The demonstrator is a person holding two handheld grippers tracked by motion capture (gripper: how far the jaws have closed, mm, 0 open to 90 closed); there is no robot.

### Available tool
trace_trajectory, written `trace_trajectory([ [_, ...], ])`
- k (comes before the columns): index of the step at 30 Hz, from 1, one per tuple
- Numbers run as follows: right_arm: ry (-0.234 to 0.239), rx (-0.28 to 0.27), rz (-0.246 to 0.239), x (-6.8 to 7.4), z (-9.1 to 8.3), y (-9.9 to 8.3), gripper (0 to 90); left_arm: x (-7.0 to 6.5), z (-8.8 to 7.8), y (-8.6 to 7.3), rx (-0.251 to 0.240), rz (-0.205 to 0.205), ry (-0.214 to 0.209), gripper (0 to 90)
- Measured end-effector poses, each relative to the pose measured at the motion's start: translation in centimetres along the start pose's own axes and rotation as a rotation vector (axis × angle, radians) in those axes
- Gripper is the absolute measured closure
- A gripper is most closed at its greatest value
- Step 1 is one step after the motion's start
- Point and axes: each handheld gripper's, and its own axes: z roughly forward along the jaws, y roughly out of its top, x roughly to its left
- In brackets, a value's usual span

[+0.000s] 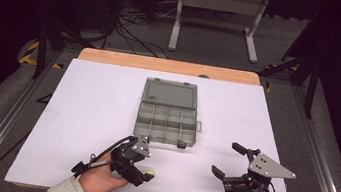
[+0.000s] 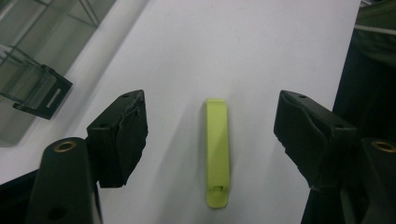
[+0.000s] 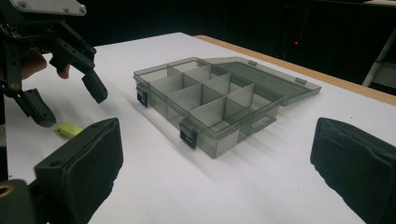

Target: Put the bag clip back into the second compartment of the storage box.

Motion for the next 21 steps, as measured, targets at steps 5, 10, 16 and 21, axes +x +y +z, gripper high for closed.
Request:
trace_trajectory([
  [5, 0.002, 0.004, 0.002, 0.0, 0.0, 0.0, 3.0, 0.1, 0.6, -0.2, 0.032, -0.002, -0.013, 29.3],
  [10, 0.005, 0.006, 0.003, 0.0, 0.1, 0.0, 3.0, 0.1, 1.0, -0.5, 0.055, -0.004, -0.015, 30.8],
  [16, 0.011, 0.011, 0.003, 0.0, 0.1, 0.0, 3.3, 0.0, 1.2, -0.7, 0.067, -0.001, -0.018, 37.0],
  [21, 0.013, 0.012, 0.004, 0.0, 0.1, 0.0, 3.4, -0.1, 1.2, -0.7, 0.066, 0.014, -0.009, 46.9],
])
